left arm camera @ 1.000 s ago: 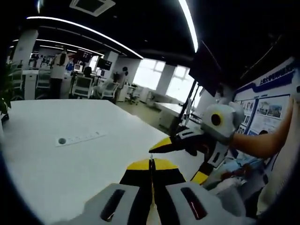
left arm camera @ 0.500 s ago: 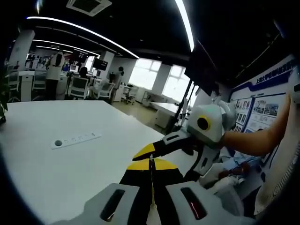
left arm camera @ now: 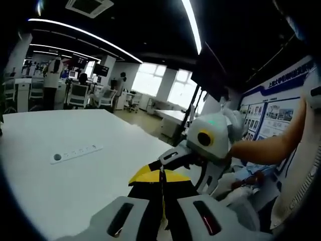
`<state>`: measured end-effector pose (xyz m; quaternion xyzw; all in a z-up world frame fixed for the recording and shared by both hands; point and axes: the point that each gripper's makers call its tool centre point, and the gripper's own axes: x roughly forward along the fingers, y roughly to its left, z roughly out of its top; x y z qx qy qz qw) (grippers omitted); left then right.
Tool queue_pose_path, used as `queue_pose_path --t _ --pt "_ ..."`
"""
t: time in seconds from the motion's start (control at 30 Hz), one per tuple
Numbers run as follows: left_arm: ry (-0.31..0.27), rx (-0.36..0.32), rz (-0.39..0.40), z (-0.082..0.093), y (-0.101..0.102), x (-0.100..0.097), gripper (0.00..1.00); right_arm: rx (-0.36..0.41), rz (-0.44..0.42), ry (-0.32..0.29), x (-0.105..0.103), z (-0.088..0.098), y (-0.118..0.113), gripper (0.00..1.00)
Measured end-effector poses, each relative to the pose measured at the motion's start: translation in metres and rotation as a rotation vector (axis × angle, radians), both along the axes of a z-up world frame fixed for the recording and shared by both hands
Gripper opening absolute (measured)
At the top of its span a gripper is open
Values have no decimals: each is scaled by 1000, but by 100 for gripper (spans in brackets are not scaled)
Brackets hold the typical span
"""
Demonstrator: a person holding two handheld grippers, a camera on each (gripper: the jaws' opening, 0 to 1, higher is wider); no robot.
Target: Compare the silicone blocks by pressing each to a similar depth, holding the contact briefly, and releasing to observe deformation and rebound differences across the visible hardness samples.
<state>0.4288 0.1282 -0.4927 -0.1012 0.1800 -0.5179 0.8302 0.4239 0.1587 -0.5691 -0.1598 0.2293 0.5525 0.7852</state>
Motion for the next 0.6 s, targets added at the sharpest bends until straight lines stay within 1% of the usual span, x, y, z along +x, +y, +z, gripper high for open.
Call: queue_pose_path --t 0.27,0.37,0.6 --pt "-2 6 -32 -2 -2 -5 0 -19 26 29 0 -6 1 46" --pt "-7 15 -39 -3 -2 -6 0 -26 35 42 0 -7 2 45" --pt "-23 35 -72 -4 -6 -10 0 -53 72 46 -1 -10 3 44"
